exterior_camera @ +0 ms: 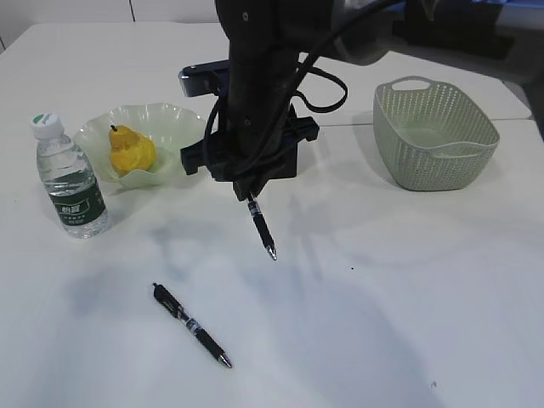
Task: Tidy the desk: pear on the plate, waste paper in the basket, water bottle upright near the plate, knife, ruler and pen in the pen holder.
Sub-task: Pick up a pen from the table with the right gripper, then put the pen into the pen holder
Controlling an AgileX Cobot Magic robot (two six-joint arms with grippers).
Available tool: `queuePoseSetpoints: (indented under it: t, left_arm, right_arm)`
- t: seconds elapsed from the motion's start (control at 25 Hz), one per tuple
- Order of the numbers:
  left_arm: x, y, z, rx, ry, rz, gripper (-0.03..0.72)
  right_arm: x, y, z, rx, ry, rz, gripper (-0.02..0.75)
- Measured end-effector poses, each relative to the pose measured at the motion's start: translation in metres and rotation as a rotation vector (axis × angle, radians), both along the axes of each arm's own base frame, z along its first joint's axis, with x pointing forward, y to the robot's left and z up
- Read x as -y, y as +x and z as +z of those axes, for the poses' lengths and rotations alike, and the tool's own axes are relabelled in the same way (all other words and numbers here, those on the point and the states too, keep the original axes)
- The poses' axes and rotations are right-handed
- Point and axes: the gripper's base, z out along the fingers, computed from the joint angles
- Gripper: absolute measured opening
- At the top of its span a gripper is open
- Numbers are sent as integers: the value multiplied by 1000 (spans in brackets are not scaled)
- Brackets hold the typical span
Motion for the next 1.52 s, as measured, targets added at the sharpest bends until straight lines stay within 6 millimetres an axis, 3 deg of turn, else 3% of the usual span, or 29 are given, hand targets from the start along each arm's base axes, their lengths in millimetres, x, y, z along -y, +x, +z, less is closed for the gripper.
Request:
queuePoseSetpoints:
  t: [0.44, 0.72, 1.0, 1.52]
  left_arm:
    - [0, 1, 1, 14, -2, -4, 340]
    - [0, 2, 1, 20, -3, -5, 340]
    - [1, 2, 1, 30, -5, -8, 340]
    - [2, 4, 2, 44, -13, -12, 340]
  right_arm:
    - [4, 6, 5, 92, -39, 28, 112]
    - [6, 3, -10, 141, -17, 71, 112]
    - [11, -3, 5, 316, 73, 115, 112]
    - [20, -17, 0, 550, 148, 209, 111]
